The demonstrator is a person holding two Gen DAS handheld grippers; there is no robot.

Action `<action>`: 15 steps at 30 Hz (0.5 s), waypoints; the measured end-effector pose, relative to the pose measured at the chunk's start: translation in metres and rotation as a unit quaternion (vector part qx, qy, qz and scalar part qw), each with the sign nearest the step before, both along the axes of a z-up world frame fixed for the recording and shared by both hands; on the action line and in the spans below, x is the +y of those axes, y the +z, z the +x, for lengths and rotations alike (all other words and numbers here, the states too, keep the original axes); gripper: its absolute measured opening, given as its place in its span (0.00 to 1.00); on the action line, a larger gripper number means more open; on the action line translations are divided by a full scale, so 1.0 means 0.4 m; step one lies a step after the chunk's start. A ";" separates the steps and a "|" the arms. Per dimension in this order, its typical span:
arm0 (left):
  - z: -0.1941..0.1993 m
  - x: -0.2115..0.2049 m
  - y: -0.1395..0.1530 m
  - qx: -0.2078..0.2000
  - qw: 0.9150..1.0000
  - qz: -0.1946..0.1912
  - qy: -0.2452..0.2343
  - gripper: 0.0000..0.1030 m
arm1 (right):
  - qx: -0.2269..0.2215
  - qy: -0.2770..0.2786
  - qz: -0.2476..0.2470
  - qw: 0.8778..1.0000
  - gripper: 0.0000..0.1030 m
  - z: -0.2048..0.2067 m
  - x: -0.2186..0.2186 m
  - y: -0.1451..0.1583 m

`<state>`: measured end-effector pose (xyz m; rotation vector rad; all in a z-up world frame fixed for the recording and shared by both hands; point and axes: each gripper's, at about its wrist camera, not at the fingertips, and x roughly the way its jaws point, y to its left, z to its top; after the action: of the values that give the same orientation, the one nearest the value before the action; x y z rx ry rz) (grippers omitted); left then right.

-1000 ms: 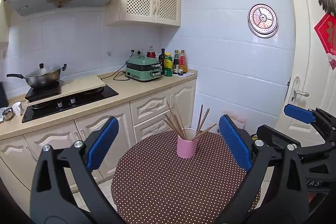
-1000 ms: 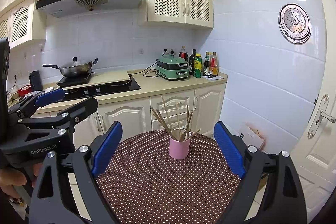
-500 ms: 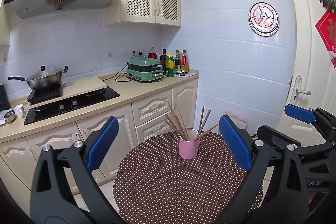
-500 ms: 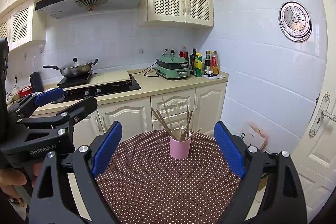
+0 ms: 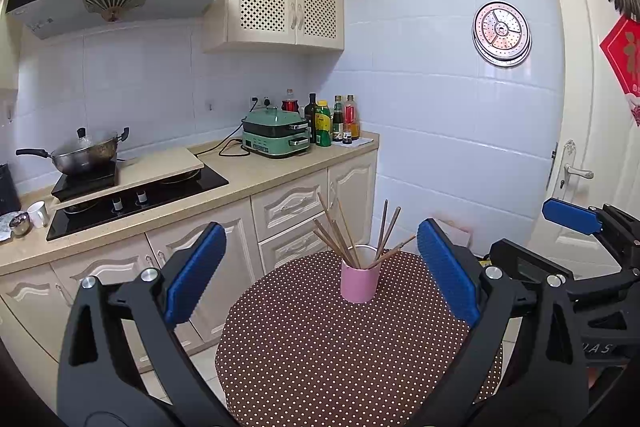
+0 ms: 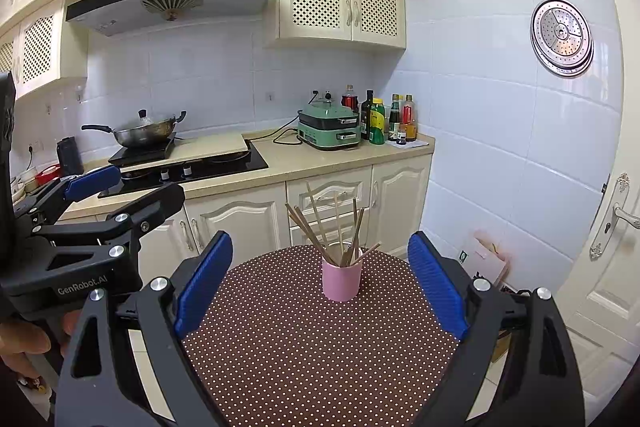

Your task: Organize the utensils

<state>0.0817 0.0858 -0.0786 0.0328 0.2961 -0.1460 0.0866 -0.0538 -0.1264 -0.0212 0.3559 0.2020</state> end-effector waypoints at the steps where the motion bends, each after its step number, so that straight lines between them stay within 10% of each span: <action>1: -0.001 -0.002 0.000 -0.001 1.000 0.000 0.000 0.92 | 0.000 0.000 0.000 1.000 0.83 0.001 -0.002 -0.001; 15: -0.003 -0.003 0.000 -0.002 1.000 0.004 0.000 0.92 | -0.001 0.000 0.001 1.000 0.83 0.002 -0.003 0.000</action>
<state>0.0806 0.0848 -0.0786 0.0414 0.2926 -0.1454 0.0874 -0.0548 -0.1266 -0.0193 0.3546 0.2029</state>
